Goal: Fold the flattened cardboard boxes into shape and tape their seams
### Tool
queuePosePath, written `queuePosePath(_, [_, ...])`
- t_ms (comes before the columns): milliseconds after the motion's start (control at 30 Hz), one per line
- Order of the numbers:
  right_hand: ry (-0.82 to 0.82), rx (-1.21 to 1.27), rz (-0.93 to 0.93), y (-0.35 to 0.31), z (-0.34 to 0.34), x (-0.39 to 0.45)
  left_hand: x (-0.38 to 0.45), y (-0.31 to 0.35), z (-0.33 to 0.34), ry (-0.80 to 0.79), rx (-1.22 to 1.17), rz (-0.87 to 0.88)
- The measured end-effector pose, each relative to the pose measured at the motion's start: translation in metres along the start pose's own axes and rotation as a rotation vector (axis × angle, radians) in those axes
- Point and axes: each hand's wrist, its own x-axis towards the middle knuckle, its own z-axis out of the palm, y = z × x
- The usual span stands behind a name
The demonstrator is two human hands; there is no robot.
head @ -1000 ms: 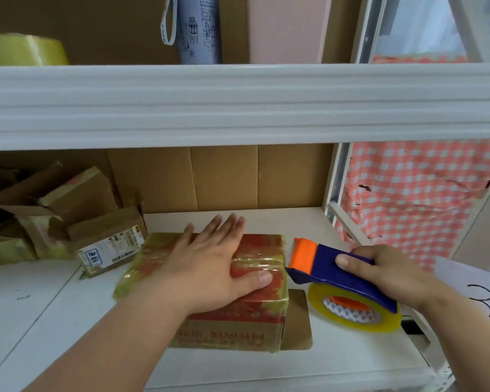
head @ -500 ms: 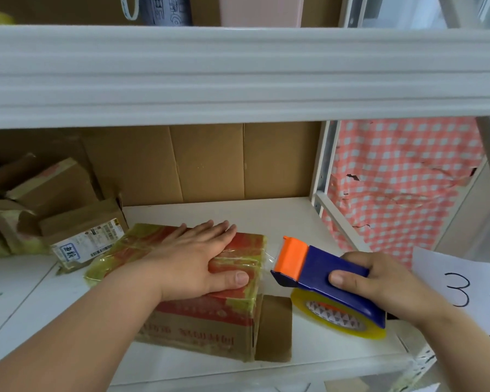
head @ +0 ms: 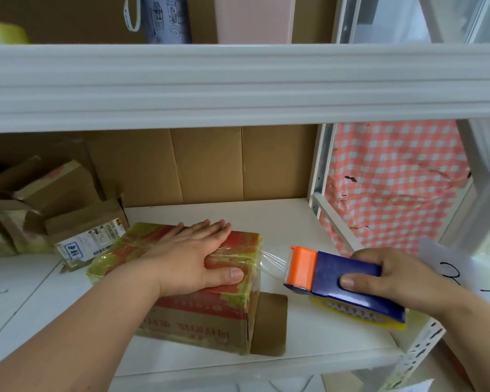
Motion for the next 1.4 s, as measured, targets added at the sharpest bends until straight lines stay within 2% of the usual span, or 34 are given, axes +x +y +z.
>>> queuePosePath(200, [-0.032,-0.054,0.038,-0.002,0.007,0.006,0.002,-0.001,0.001,0.009,-0.002,0.002])
queuePosePath(600, [-0.094,-0.426,0.166,-0.043,0.013,0.04,-0.003,0.001,0.007,0.079,0.038,-0.005])
queuePosePath(800, [-0.178,-0.385,0.232,-0.058,0.019,0.055,-0.003,0.0,0.009,0.09,0.031,0.002])
queuePosePath(967, [-0.222,-0.204,0.328,-0.058,0.016,0.063,-0.002,0.0,0.008,0.081,0.032,0.011])
queuePosePath(1100, [-0.262,-0.355,0.383,-0.031,0.037,0.067,-0.004,-0.002,0.01,0.093,0.044,0.021])
queuePosePath(1167, [-0.164,-0.334,0.365,-0.024,0.04,0.062,-0.005,-0.002,0.01,0.106,0.028,0.009])
queuePosePath(1233, [0.034,-0.313,0.328,-0.022,0.041,0.055,-0.005,-0.001,0.009,0.112,-0.022,-0.001])
queuePosePath(1333, [0.309,-0.571,0.287,-0.018,0.057,0.051,-0.006,-0.001,0.009,0.174,-0.103,0.015])
queuePosePath(1400, [0.434,-0.718,0.23,-0.009,0.079,0.053,-0.009,-0.002,0.011,0.297,-0.133,0.036])
